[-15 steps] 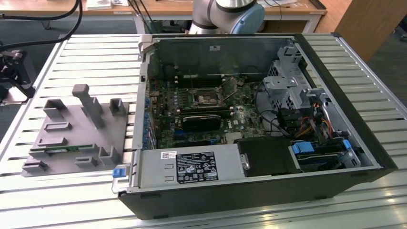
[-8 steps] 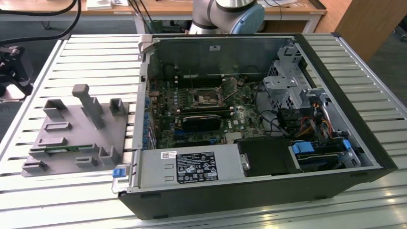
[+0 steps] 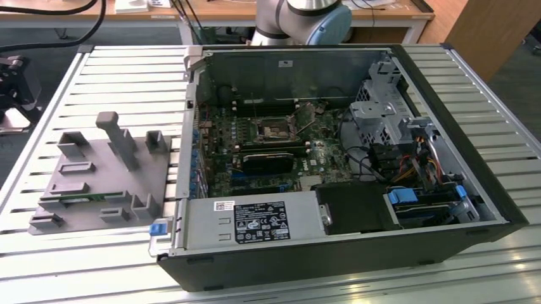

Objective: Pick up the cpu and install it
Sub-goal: 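Pick up the cpu and move it towards the insertion slot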

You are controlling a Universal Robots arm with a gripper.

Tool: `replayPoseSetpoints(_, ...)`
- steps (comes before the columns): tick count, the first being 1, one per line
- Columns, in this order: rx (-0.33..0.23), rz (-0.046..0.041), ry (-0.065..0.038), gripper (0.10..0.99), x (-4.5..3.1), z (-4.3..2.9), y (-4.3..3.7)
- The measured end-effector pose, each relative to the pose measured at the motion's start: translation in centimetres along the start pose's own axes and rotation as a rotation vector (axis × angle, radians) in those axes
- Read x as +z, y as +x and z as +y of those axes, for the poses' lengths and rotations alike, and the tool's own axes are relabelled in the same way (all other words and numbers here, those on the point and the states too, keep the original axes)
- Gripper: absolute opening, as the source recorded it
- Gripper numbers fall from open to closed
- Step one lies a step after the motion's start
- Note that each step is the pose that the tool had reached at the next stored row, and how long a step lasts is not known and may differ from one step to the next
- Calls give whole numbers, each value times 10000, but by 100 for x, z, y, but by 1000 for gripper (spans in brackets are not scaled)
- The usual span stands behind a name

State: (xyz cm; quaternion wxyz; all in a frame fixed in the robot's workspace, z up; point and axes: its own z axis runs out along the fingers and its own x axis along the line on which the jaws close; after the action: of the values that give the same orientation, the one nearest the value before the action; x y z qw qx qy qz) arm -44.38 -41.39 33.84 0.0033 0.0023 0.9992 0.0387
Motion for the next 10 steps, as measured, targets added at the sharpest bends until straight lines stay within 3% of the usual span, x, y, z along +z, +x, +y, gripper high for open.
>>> replayPoseSetpoints(10,0,-1,0,529,-94,12,-1)
